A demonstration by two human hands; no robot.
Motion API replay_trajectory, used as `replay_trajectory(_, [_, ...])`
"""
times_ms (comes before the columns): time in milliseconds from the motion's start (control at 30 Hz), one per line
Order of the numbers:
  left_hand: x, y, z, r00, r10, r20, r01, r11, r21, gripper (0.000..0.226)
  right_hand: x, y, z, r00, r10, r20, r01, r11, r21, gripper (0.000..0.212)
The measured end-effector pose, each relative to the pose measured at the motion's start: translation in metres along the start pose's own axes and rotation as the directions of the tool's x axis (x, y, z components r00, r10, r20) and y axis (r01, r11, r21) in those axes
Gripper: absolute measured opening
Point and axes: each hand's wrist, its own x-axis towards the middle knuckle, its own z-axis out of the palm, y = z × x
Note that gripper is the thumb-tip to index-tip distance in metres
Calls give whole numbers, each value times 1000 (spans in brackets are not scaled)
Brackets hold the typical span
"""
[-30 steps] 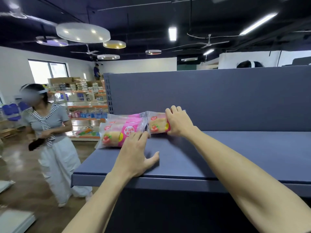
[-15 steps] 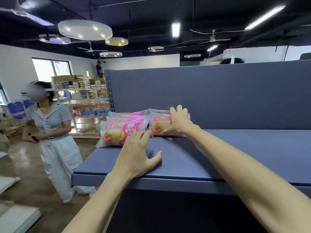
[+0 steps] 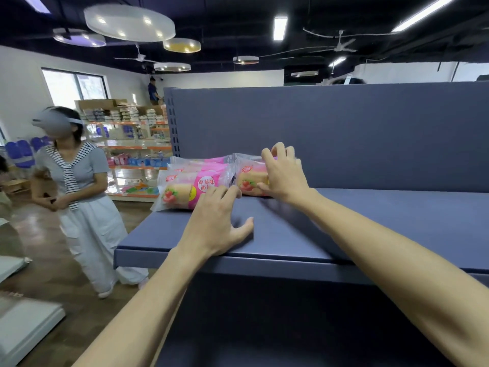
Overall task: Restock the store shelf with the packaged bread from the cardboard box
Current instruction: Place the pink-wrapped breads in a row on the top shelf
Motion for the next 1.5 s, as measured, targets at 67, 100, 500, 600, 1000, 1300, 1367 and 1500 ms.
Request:
replay_trajectory(67, [0, 0, 1, 1000, 0, 10, 0, 1000, 4, 48, -4, -2, 3, 997, -75, 33, 75, 997, -7, 48])
replay_trajectory(100, [0, 0, 1, 1000, 2, 11, -2, 1000, 4, 48, -5, -4, 5, 994, -81, 78, 79, 996, 28, 45])
replay_trajectory(500, [0, -2, 3, 1000, -1, -16, 1, 1000, -16, 44, 14, -6, 14, 942, 25, 334, -78, 986, 147, 41])
replay_trajectory(600, [0, -2, 2, 1000, -2, -18, 1, 1000, -14, 43, 11, -10, 11, 945, 33, 326, -79, 989, 128, 41])
replay_trajectory(1000, [-3, 3, -3, 1000, -11, 5, 11, 1000, -22, 44, -31, -10, -21, 933, -38, 359, -2, 994, 108, 46])
replay_trajectory(1300, [-6, 5, -8, 1000, -21, 18, 21, 999, -26, 41, -69, -12, -68, 924, -78, 374, 56, 996, 69, 57])
replay_trajectory(1367, [-6, 5, -8, 999, -24, 23, 24, 999, -29, 36, -78, -9, -78, 917, -86, 389, 71, 996, 52, 64])
replay_trajectory(1500, [-7, 9, -12, 998, -42, 37, 43, 999, -26, 32, -97, -2, -94, 915, -85, 394, 84, 996, 21, 60])
